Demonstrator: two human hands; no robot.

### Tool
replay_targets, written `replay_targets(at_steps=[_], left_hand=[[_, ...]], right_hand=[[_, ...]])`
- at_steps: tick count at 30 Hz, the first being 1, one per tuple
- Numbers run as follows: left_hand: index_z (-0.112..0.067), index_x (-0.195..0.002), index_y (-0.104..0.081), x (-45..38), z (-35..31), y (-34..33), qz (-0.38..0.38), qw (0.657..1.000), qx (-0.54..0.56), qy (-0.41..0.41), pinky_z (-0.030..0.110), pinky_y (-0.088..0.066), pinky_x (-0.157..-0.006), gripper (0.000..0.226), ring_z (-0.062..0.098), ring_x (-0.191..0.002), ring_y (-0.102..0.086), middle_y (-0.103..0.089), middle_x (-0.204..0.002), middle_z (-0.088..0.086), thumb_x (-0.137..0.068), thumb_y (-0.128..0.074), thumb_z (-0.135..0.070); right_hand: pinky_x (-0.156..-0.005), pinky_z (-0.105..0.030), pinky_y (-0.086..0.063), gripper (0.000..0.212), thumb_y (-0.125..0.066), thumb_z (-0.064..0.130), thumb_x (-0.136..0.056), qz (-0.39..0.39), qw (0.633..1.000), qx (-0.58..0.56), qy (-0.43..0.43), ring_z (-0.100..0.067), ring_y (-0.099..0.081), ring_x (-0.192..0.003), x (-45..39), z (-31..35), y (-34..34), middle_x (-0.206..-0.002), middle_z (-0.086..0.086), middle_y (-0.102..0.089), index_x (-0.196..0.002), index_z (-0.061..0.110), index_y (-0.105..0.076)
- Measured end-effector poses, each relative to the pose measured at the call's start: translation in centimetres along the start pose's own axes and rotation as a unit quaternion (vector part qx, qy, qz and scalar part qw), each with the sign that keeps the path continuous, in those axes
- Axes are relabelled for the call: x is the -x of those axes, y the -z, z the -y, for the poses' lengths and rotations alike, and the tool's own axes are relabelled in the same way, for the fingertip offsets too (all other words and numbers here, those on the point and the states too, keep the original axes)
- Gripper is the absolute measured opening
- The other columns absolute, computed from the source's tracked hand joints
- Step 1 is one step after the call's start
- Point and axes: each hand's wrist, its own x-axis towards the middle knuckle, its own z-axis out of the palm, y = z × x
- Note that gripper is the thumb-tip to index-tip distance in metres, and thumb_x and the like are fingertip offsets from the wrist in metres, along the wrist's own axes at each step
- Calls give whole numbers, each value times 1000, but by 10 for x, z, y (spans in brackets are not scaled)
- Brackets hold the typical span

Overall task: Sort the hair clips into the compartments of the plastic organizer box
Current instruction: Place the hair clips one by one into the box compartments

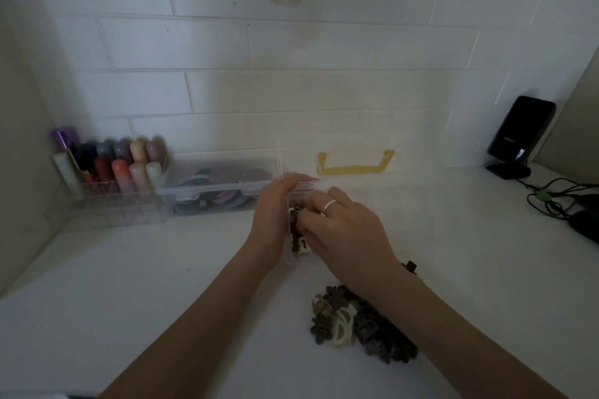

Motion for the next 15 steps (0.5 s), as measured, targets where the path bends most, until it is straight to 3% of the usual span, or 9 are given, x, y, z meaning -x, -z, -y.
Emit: replay_targets(at_steps=[4, 10, 12, 15], left_hand=[[-21, -78, -74, 0, -4, -4, 6, 999, -32, -13, 40, -46, -83, 29, 30, -94, -61, -65, -98, 18, -73, -53, -40], [-26, -80, -75, -3, -1, -2, -35, 998, -41, 16, 44, -45, -95, 29, 30, -104, -63, -68, -108, 13, -71, -56, -46], [-29, -71, -75, -2, -1, -4, -42, 998, -42, 12, 44, -45, -89, 29, 27, -93, -63, -68, -96, 9, -84, -51, -36], [-31, -68, -74, -2, -2, -3, -41, 998, -48, 5, 49, -45, -92, 30, 26, -92, -62, -67, -92, 6, -85, -49, -34]], right_hand=[[-49, -26, -34, 23, -85, 12, -51, 46, 995, 75, -46, -24, -58, -74, -1, 6, 2, -80, -5, -62, -62, 18, -66], [-51, -26, -23, 15, -81, 21, -52, 122, 985, 102, -70, -22, -57, -68, -3, 10, 10, -70, -3, -59, -54, 20, -66], [-54, -28, -26, 7, -68, 23, -75, 123, 988, 75, -54, -23, -57, -80, 0, 12, 11, -80, -4, -57, -72, 17, -70], [-63, -28, -36, 28, -42, 33, -94, 162, 985, 14, -59, -19, -53, -92, 1, 3, 20, -87, 3, -46, -104, 27, -67]])
